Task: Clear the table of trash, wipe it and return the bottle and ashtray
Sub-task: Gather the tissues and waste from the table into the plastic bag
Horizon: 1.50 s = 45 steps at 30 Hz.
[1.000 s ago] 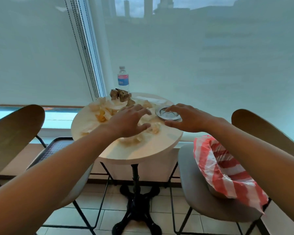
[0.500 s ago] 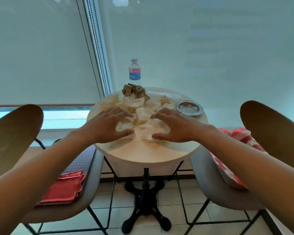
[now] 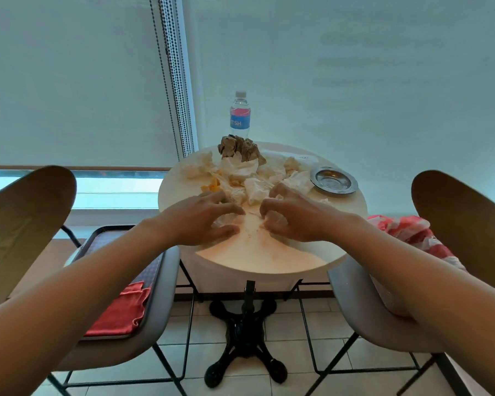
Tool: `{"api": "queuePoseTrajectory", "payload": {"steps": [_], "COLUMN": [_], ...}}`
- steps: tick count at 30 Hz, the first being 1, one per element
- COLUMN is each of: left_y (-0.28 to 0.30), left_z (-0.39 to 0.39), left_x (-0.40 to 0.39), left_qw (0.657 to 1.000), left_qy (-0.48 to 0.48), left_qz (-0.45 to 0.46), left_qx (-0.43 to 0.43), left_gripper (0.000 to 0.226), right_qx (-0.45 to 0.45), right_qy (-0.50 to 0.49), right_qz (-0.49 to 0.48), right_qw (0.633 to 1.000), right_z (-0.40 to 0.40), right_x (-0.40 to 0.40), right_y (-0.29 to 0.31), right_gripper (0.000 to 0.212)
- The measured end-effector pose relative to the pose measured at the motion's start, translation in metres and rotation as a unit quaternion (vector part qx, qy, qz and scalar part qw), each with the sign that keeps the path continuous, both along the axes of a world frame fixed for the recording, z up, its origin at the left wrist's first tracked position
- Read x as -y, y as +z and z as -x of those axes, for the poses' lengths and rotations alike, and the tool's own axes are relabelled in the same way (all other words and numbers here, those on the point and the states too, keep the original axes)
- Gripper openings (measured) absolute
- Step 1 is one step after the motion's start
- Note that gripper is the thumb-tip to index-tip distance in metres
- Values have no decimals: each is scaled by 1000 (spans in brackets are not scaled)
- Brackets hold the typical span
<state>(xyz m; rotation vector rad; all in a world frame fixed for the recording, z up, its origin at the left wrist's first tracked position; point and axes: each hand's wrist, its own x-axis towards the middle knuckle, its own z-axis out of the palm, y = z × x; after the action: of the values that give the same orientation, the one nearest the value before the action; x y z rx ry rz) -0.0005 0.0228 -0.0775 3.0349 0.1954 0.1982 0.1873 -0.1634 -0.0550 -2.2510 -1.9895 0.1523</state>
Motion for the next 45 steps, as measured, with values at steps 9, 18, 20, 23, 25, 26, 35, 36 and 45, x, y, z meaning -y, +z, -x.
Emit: {"api": "queuePoseTrajectory", "payload": {"steps": [9, 18, 20, 23, 25, 26, 35, 36, 45], "left_y": [-3, 7, 10, 13, 16, 19, 18, 17, 8], "left_z": [-11, -22, -24, -25, -25, -24, -18, -18, -12], "left_x": [-3, -4, -3, -1, 0, 2, -9, -10, -15], "left_qw": [998, 993, 992, 991, 989, 987, 984, 985, 995], "left_qy": [-27, -12, -6, -1, -5, -9, 8, 8, 35], "left_qz": [28, 46, 45, 40, 41, 41, 0, 5, 58], "left_qx": [50, 111, 116, 125, 144, 158, 179, 174, 79], "left_gripper": [37, 42, 41, 38, 34, 31, 18, 19, 28], "right_qx": [-31, -51, -49, -47, -41, -36, -26, -27, -38], "right_qy": [21, 15, 12, 2, 1, 3, 25, 27, 18], "right_qz": [-71, -117, -133, -152, -159, -161, -185, -187, -155], "right_qw": [997, 992, 990, 987, 986, 986, 982, 982, 987], "right_z": [-13, -28, -28, -28, -29, -30, -28, -28, -24], "right_x": [-2, -7, -8, -9, -8, -8, -3, -3, -1], "right_y": [12, 18, 19, 22, 23, 25, 30, 29, 28], "right_gripper": [9, 25, 20, 18, 27, 28, 18, 17, 21]}}
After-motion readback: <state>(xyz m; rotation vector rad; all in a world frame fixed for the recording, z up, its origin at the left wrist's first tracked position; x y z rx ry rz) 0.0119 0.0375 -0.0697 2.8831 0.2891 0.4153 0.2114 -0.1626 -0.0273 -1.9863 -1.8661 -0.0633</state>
